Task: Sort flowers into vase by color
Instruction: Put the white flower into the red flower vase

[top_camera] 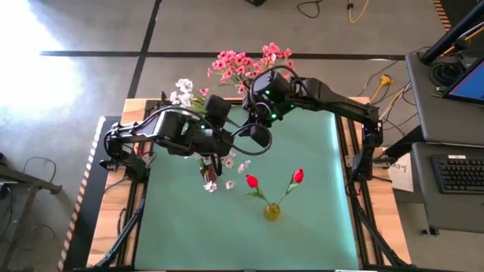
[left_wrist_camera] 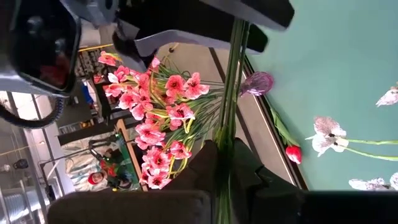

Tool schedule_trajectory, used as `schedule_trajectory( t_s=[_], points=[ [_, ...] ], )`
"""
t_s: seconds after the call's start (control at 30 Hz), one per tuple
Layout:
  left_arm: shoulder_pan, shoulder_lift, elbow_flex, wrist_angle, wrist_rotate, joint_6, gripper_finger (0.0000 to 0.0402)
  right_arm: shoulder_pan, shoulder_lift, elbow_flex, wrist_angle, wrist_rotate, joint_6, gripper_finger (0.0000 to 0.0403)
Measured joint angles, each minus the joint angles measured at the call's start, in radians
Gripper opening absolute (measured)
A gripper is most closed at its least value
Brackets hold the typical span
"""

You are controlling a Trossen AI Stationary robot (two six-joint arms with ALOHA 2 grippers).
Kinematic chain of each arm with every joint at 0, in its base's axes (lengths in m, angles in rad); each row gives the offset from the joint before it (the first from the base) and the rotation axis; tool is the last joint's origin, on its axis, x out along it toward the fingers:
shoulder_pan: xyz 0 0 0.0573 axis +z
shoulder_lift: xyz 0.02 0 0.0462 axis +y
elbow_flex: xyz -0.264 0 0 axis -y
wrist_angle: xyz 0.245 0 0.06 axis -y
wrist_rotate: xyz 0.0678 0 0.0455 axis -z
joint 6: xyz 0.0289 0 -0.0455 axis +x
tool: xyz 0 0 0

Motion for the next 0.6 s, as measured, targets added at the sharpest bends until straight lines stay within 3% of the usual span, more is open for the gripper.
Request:
schedule_trajectory(
  t_s=[0.17,0.6],
  points=[
    [-0.002,0.0,0.0,0.015,-0.076,-0.018,0.0031,0.0,-0.002,0.0,0.005,0.003,-0.018,0.0021],
    [-0.02,-0.039,0.0,0.127,-0.081,-0.06,0.0174,0.0,-0.031,0.0,-0.011,0.035,-0.099,0.0012]
  ],
)
